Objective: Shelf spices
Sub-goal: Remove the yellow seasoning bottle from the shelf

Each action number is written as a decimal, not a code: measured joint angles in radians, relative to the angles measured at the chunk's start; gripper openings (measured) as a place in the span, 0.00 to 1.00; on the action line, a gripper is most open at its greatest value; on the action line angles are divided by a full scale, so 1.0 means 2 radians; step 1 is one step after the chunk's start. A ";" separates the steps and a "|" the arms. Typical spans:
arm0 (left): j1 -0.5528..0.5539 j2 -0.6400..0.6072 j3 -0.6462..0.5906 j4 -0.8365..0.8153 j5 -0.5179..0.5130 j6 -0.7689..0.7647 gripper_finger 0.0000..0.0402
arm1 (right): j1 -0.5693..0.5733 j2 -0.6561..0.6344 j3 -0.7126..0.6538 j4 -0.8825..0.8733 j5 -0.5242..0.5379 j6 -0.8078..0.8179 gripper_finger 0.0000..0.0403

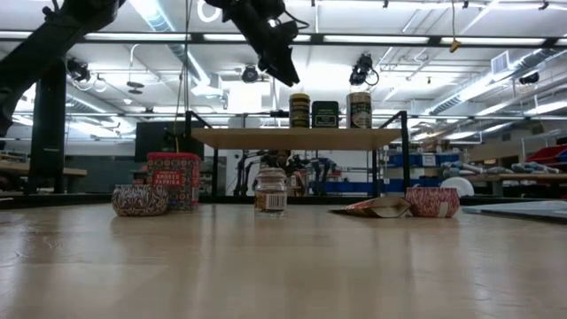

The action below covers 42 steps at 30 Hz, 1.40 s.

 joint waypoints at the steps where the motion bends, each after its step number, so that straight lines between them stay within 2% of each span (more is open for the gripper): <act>1: 0.001 0.000 0.000 0.005 0.009 -0.010 0.84 | -0.001 0.000 0.000 0.000 0.000 0.000 0.43; 9: 0.003 0.012 0.000 0.023 0.038 -0.043 0.84 | -0.001 0.000 0.000 -0.001 -0.001 0.000 0.43; 28: 0.005 0.058 0.000 0.017 0.036 -0.050 0.83 | -0.001 0.000 0.000 -0.008 -0.001 0.001 0.43; 36: 0.005 0.058 0.000 -0.001 0.036 -0.050 0.76 | -0.002 0.000 0.000 -0.008 -0.001 0.001 0.43; 42: 0.005 0.058 0.000 -0.002 0.037 -0.048 0.63 | -0.002 0.000 0.000 -0.007 -0.001 0.001 0.43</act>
